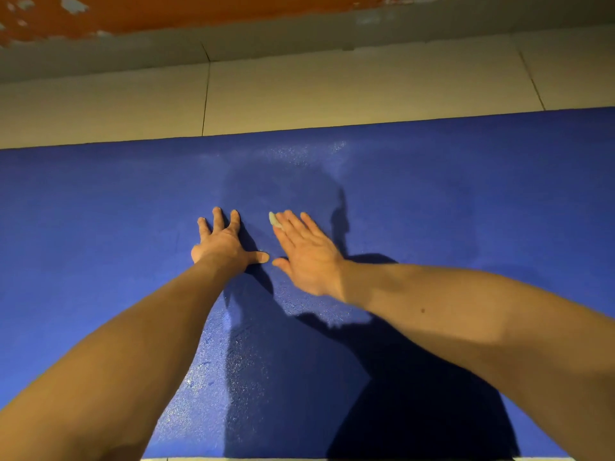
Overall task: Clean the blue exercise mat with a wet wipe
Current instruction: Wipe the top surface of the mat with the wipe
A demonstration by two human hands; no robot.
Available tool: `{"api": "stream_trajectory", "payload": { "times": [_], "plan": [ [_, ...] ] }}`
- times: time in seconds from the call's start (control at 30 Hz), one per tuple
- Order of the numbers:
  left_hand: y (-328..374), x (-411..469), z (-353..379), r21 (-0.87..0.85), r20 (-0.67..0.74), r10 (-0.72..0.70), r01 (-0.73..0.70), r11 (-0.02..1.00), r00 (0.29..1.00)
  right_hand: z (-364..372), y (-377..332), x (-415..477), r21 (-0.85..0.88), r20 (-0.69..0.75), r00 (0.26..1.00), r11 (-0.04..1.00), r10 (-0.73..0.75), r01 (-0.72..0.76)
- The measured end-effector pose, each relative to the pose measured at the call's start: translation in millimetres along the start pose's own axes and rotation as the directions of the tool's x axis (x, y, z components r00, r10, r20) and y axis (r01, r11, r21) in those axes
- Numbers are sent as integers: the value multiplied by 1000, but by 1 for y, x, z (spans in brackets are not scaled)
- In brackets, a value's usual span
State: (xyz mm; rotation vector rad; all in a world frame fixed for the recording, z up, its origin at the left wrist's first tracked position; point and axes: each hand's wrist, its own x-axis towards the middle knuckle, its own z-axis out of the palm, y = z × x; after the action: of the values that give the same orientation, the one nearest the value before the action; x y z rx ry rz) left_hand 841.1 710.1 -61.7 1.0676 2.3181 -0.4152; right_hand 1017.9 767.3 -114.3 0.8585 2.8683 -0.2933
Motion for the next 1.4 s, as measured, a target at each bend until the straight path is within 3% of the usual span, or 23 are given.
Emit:
{"api": "stream_trajectory", "payload": {
  "times": [0.1, 0.17, 0.27, 0.33, 0.47, 0.6, 0.7, 0.8, 0.93, 1.07, 1.23, 1.3, 1.4],
  "plan": [
    [-2, -1, 1, -16, -2, 12, -13, 1000, 1000, -12, 57, 16, -93, 0, 982, 978, 188, -187],
    [-3, -2, 5, -65, -9, 21, -22, 998, 1000, -17, 80, 18, 47, 25, 932, 931, 361, -362],
    [-5, -4, 11, -145, -45, 41, -47, 988, 998, -14, 59, 18, 133, 25, 885, 876, 465, -464],
    [-5, -6, 13, -155, -77, 41, -52, 987, 996, -9, 24, 12, 166, 42, 902, 888, 429, -430],
    [-6, -12, 20, -135, -152, 53, -73, 988, 987, 10, -37, -27, 106, 56, 983, 978, 174, -179],
    [-10, -17, 32, -86, -233, 89, -112, 990, 968, 13, -30, -41, 0, 20, 999, 999, 45, -45],
    [-13, -26, 38, -64, -247, 132, -152, 986, 960, 2, 20, -27, -78, 2, 983, 980, 184, -183],
    [-14, -40, 44, -13, -241, 177, -185, 983, 954, -8, 61, -26, 66, 25, 898, 896, 439, -439],
    [-14, -52, 50, -11, -218, 184, -191, 981, 958, -9, 28, -28, 159, 71, 857, 843, 510, -514],
    [-11, -58, 56, -52, -211, 182, -197, 979, 960, 8, -40, -62, 144, 56, 966, 956, 252, -257],
    [-11, -66, 61, -54, -234, 184, -201, 978, 955, 17, -40, -86, -8, 48, 998, 999, -33, 34],
    [-13, -69, 63, -43, -218, 194, -208, 977, 956, 11, -8, -81, -109, 43, 999, 994, 30, -26],
    [-17, -76, 68, -31, -212, 221, -233, 972, 952, -1, 33, -72, -107, 80, 939, 939, 335, -326]
  ]
}}
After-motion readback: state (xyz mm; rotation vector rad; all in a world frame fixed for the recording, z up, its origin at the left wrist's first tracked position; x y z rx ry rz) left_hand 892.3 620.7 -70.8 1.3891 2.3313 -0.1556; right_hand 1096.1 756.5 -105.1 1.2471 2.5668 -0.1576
